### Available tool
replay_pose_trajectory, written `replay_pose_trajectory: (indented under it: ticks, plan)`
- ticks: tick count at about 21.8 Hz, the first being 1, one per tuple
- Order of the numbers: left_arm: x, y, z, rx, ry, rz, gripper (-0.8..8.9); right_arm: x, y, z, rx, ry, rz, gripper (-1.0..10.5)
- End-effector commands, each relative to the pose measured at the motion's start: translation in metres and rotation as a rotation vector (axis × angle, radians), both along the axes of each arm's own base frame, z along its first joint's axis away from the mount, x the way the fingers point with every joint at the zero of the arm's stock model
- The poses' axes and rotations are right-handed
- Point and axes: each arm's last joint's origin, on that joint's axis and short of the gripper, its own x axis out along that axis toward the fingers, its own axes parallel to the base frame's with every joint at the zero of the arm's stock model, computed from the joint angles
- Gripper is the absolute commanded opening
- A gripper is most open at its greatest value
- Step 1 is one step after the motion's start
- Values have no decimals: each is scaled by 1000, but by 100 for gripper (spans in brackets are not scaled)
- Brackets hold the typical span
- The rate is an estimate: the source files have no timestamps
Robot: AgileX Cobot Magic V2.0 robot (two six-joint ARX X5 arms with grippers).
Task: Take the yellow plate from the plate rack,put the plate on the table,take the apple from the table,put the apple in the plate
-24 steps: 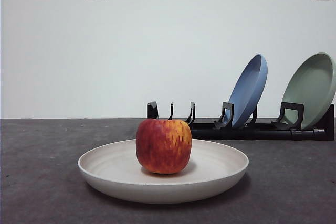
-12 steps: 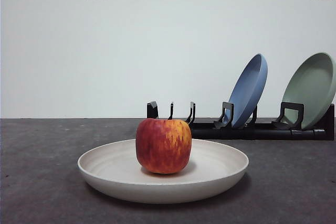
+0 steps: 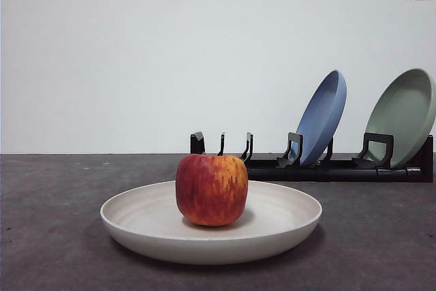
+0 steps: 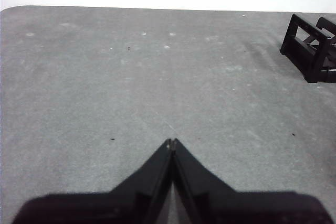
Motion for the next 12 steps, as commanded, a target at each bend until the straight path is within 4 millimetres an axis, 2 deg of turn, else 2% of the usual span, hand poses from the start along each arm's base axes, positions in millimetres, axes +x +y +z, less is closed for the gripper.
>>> replay_pose_trajectory:
  ticks: [1,6,12]
  plan:
    - [0,0,-3,-10,5,1,-4,7,-9,-21,34,-170,-55,2]
    - [0,0,-3,-10,5,2,-3,16,-24,-100,-26,-319,-96,2]
    - [0,0,-3,-10,5,1,-3,19,-32,-153,-55,-324,-177,2]
